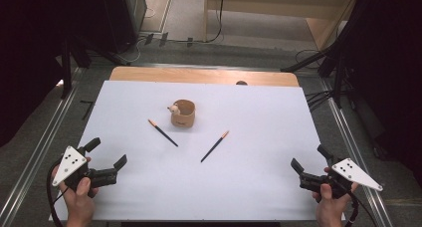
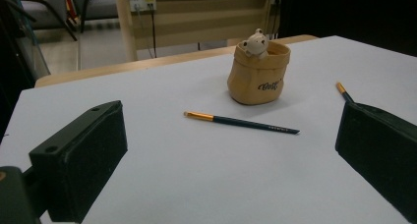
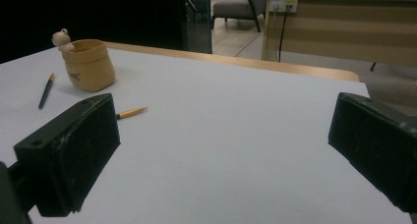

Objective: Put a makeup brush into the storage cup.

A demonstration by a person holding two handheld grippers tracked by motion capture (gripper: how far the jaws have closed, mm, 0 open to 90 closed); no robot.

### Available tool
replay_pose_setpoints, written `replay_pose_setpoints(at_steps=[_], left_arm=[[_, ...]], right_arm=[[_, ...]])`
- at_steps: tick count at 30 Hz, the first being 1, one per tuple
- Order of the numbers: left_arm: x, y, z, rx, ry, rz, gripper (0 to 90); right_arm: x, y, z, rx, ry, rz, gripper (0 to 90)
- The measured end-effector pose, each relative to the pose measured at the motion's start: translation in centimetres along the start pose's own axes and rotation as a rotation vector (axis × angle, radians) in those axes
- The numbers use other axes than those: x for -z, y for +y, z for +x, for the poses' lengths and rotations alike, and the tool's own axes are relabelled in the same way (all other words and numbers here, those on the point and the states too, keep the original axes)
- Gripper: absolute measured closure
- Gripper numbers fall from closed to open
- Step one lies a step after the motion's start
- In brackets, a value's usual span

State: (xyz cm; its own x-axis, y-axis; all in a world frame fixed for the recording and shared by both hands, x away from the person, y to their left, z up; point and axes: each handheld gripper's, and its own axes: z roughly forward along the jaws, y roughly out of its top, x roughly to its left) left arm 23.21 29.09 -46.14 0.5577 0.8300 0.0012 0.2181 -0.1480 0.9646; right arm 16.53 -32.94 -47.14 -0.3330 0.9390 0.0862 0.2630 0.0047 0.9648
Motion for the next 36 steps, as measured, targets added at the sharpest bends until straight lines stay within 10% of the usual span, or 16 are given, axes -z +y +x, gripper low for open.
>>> replay_pose_setpoints(at_steps=[15, 36], left_arm=[[-0.4, -0.1, -0.8, -0.007, -0.019, 0.005, 0.0], [-0.1, -0.3, -0.7, -0.009, -0.027, 0.003, 0.0]], right_arm=[[-2.2, 2.0, 2.5, 0.038, 0.056, -0.006, 0.0], [-10.7, 6.1, 8.5, 0.085, 0.156, 0.022, 0.0]])
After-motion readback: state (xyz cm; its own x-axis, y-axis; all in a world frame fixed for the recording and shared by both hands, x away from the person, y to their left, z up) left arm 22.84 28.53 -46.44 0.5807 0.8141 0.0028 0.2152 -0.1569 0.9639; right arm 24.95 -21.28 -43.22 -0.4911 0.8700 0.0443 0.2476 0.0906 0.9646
